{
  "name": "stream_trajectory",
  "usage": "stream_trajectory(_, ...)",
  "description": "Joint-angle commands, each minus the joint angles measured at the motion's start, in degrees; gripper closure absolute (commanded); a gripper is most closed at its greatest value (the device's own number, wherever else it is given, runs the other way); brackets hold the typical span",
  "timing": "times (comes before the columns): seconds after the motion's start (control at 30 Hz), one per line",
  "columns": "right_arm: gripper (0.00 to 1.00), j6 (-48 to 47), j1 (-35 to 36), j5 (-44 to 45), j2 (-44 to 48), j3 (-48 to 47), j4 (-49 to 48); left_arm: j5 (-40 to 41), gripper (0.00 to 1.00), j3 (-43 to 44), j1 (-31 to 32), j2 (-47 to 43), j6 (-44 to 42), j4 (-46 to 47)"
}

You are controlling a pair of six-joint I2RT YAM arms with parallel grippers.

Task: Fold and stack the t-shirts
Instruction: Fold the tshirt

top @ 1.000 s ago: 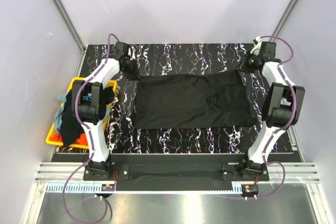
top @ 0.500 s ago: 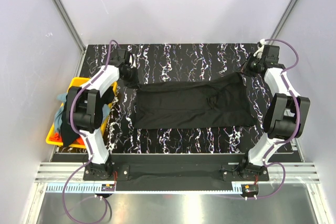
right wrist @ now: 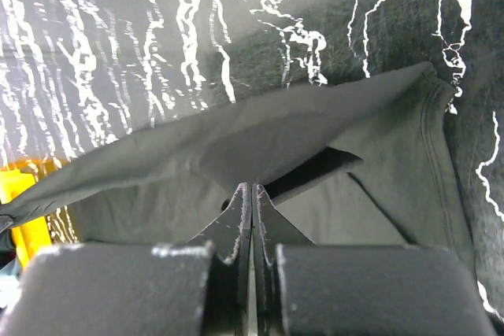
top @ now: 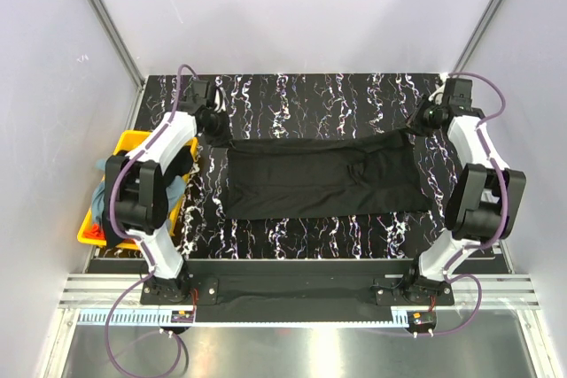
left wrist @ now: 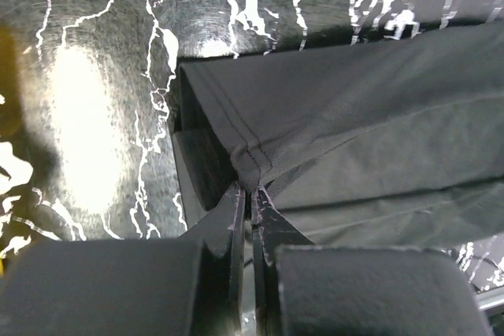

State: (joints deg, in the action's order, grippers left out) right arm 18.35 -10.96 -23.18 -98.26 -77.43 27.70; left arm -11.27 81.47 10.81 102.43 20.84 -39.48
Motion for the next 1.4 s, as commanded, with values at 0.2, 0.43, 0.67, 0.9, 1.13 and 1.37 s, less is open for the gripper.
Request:
stream_trajectory(0.2,1.0,1.86,0.33,5.24,9.4,5.52,0.95,1.24,1.0,-5.61,1.32,-7.07,0.34,-1.39)
stream_trajectory(0.43,1.0,3.01,0.33,9.04,12.65,14.84,-0.63,2.48,1.0,-11.15,2.64,-6.54,0.43,-1.47)
stream_trajectory(0.67,1.0,3.09,0.33,7.89,15.9,15.38,-0.02,3.18,1.0,-12.13,3.25,-8.39,1.39,-1.3)
stream_trajectory(0.9,1.0,3.45,0.24,12.62,18.1,15.29,4.89,6.43,1.0,-12.12,3.25,-10.94,1.83,-2.18)
stream_trajectory(1.13,1.0,4.86,-0.2,13.34,19.33,18.8,5.69,8.89,1.0,-15.2,4.04,-7.78,1.48,-1.48)
stream_trajectory(1.37,1.0,5.55,-0.2,10.37,19.59,20.91,5.61,9.68,0.83,-15.2,4.92,-4.7,1.48,-1.29)
